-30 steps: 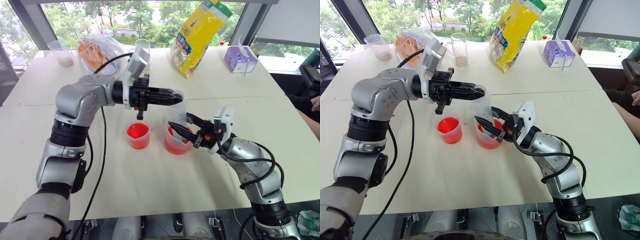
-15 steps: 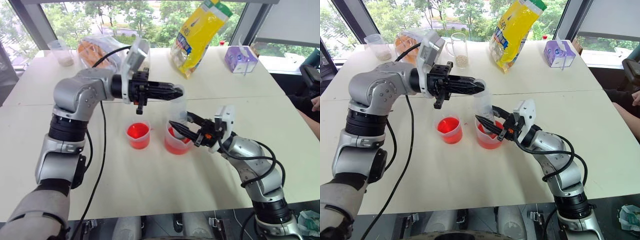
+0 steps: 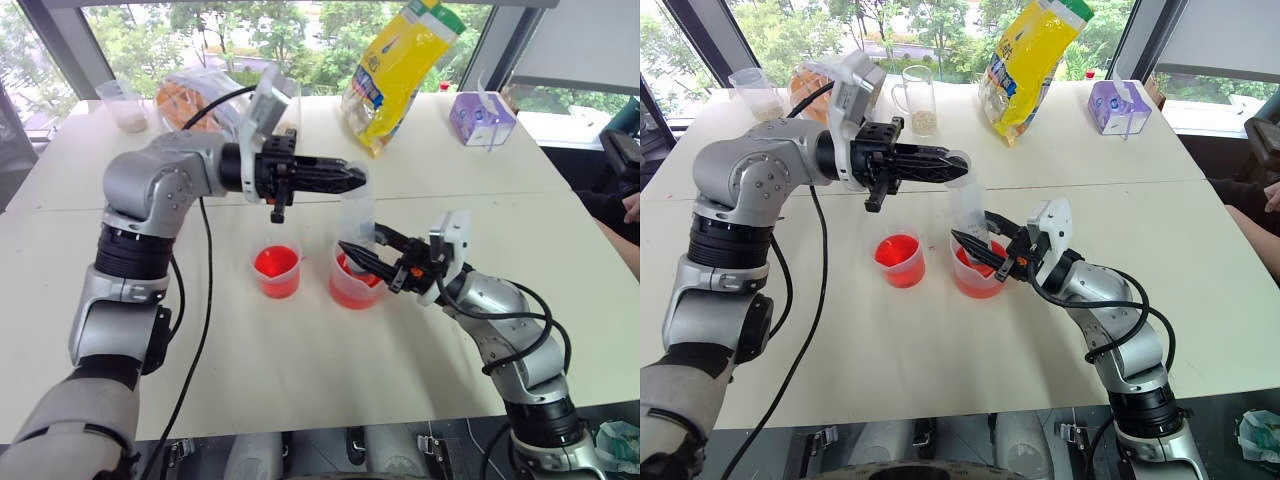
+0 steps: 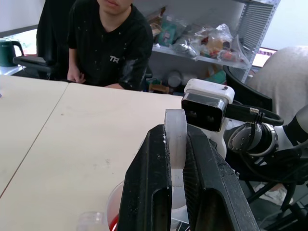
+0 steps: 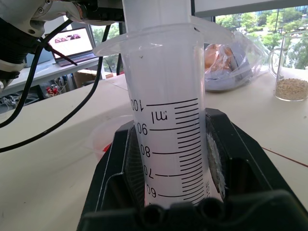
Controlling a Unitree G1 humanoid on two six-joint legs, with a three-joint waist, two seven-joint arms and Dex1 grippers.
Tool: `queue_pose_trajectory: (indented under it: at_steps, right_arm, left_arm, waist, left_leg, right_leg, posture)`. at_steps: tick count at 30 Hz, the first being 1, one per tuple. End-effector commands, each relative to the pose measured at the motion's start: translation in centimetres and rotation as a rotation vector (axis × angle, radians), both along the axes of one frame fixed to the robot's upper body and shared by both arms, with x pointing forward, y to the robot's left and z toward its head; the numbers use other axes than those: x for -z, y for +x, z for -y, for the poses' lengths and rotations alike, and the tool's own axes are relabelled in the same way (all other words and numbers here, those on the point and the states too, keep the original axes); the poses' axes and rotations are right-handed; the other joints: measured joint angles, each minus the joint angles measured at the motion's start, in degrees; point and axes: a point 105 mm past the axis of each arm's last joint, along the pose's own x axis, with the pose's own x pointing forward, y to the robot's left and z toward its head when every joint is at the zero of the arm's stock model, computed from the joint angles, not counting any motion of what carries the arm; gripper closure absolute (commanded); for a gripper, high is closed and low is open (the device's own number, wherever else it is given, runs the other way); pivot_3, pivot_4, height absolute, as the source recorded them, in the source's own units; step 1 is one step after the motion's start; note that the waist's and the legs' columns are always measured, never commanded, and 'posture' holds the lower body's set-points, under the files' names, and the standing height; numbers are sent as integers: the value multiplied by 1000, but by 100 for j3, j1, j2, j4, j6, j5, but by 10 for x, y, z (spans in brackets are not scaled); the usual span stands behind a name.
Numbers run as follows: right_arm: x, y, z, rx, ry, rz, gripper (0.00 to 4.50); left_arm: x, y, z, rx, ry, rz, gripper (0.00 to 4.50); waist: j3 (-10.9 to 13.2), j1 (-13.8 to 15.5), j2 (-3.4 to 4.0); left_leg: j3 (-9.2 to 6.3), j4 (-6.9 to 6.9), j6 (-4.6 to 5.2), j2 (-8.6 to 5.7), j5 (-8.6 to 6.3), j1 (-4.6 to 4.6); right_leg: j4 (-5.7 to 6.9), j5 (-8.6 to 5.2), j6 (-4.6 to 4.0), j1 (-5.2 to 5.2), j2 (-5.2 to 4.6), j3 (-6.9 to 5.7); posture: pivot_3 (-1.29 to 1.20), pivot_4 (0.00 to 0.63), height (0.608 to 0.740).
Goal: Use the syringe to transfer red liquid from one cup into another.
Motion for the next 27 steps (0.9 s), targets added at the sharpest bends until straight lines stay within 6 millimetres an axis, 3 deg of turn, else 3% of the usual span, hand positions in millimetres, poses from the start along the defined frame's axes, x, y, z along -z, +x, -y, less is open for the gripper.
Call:
queue_pose_trajectory:
  at_steps: [1,10,19,22,24,27]
  right_arm:
    - [15,-6,-6,-51,-57,-64,3123]
    - [-24,-2,-4,-27,-1,23,3123]
    - [-48,0,-1,-7,44,63,3123]
    - [-65,0,-2,-13,73,97,3123]
    - [-89,-2,-10,-74,125,132,3123]
    - [-109,-4,-25,-171,160,156,3123]
  left_arm:
    - [-35,-8,-11,2,-80,127,4465]
    - [-23,-6,-21,-32,-32,126,510]
    - [-42,2,-63,-182,-68,144,510]
    - [-53,2,-81,-239,-85,155,510]
    - [-67,4,-100,-307,-129,166,510]
    - [-85,0,-112,-338,-210,176,510]
  waist:
    - [0,0,0]
    - [0,2,0]
    - [0,-1,1]
    - [1,-3,0]
    - [2,-20,0]
    - [2,-17,1]
  left_leg:
    - [0,0,0,0,0,0]
    - [-1,0,-1,3,1,3]
    - [-1,0,-1,5,0,-5]
    - [0,1,-1,4,1,-9]
    - [1,2,-1,4,0,-9]
    - [-3,1,-1,7,1,-9]
  right_leg:
    - [0,0,0,0,0,0]
    - [3,0,-1,0,1,0]
    - [2,0,0,-8,1,-1]
    - [0,0,0,-8,-1,-1]
    - [1,0,0,-9,-3,0]
    - [4,0,0,-14,2,-2]
  posture:
    - [0,150,740]
    - [0,150,740]
    - [0,150,740]
    - [0,150,740]
    - [0,150,740]
    - [0,150,740]
